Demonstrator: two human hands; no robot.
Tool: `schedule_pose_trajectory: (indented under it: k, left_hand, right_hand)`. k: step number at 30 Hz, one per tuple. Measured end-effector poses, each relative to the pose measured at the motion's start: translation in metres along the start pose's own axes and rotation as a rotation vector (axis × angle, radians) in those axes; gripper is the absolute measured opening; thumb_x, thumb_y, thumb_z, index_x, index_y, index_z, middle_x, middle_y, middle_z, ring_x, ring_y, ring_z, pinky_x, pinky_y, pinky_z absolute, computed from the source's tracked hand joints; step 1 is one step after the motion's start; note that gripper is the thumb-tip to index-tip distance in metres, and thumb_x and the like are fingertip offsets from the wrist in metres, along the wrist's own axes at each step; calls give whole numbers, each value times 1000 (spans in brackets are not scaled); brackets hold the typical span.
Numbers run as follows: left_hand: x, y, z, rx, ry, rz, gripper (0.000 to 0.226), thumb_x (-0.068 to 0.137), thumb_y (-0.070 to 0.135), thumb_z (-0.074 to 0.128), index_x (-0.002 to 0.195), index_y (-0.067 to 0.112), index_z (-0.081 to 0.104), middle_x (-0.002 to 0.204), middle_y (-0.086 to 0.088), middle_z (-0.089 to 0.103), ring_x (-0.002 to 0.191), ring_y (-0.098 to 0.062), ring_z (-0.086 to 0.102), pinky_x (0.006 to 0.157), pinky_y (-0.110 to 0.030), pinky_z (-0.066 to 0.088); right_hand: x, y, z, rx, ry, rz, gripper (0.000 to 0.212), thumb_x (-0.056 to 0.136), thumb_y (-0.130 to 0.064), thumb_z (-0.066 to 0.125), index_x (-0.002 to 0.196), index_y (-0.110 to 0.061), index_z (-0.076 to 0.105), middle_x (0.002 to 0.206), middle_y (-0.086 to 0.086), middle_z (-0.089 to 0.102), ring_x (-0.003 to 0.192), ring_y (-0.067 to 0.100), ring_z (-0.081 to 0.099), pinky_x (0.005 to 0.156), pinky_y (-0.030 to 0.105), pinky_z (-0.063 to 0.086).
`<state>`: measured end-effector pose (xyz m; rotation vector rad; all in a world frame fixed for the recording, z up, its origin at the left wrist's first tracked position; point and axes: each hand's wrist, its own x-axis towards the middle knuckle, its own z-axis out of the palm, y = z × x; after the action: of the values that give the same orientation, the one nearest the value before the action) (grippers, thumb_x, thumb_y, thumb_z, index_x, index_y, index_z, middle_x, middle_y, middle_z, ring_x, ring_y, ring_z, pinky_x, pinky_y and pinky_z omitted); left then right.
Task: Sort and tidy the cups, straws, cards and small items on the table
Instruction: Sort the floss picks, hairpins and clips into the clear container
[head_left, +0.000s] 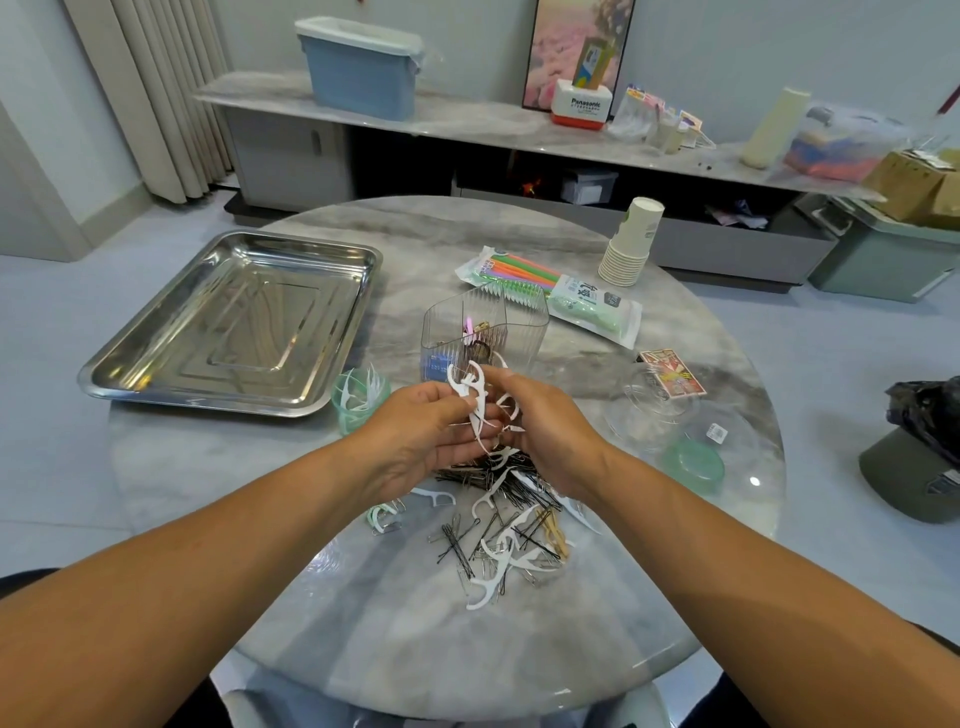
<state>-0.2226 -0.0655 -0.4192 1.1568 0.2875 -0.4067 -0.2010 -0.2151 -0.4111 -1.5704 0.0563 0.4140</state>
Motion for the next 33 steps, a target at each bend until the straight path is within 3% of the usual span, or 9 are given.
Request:
schedule_pose_trajectory:
  k: [3,7,9,12,17,19,22,28,33]
  left_hand:
    - [1,0,-1,26,7,13,23,102,4,55,125,-1,57,104,-15,77,89,-24,76,70,-34,62]
    - [4,-2,-3,16,53,28,13,100,-1,55,112,5,57,103,-14,77,91,-26,75,80,-40,63]
    - [5,-2,-5,18,76,31,13,100,-3,54,110,5,58,103,-14,77,96,-28,75,80,-41,63]
    - [4,-3,-7,38,84,22,16,100,-3,54,113,4,59,104,-13,77,98,-28,75,75,-38,62]
    - [2,-3,-7,47,59,-5,21,98,-5,56,117,3,62,100,-13,77,93,-25,76,71,-34,62]
    - [1,-1,-7,46,47,-15,24,98,-6,55,119,2,63,100,-13,76,90,-24,75,72,-35,62]
    - [1,2,-5,28,1,-26,28,97,-10,53,121,-1,64,96,-16,72,82,-22,71,80,-37,63]
    - [-1,5,-8,-14,-66,-47,27,99,-8,49,118,-3,67,106,-23,70,91,-26,71,87,-39,61]
    - [-2,4,-9,-48,-72,21,27,99,-4,54,125,-5,63,117,-23,69,99,-25,70,84,-33,62]
  right_hand:
    - [-1,-2,-5,-32,37,-56,25,103,-31,53,114,-22,74,108,5,74,84,15,66,77,32,51]
    - [-1,0,-7,-127,160,-117,18,99,-36,61,101,-30,78,85,-17,73,68,-7,65,57,9,46]
    - [3,0,-8,-141,162,-101,20,99,-35,59,104,-32,79,71,-29,68,61,-13,60,55,7,42]
    - [6,-4,-9,-57,121,-147,20,102,-28,58,111,-25,76,58,-28,60,53,-12,54,55,9,39]
    - [3,-6,-16,-200,160,-478,12,91,-9,74,98,-18,78,88,-1,73,74,10,69,70,26,57]
    - [1,-2,-17,-441,186,-680,13,88,-5,76,96,-15,78,97,4,71,84,16,71,78,30,59]
    - [0,11,-21,-845,99,-1008,13,87,-4,76,99,-7,78,101,5,68,85,17,68,73,33,58]
    - [3,18,-27,-1057,6,-1029,19,90,-12,75,108,-11,77,114,1,68,89,19,70,68,41,60]
    - [-2,15,-20,-813,68,-895,18,90,-6,73,106,-12,80,116,-2,73,103,9,70,89,34,58]
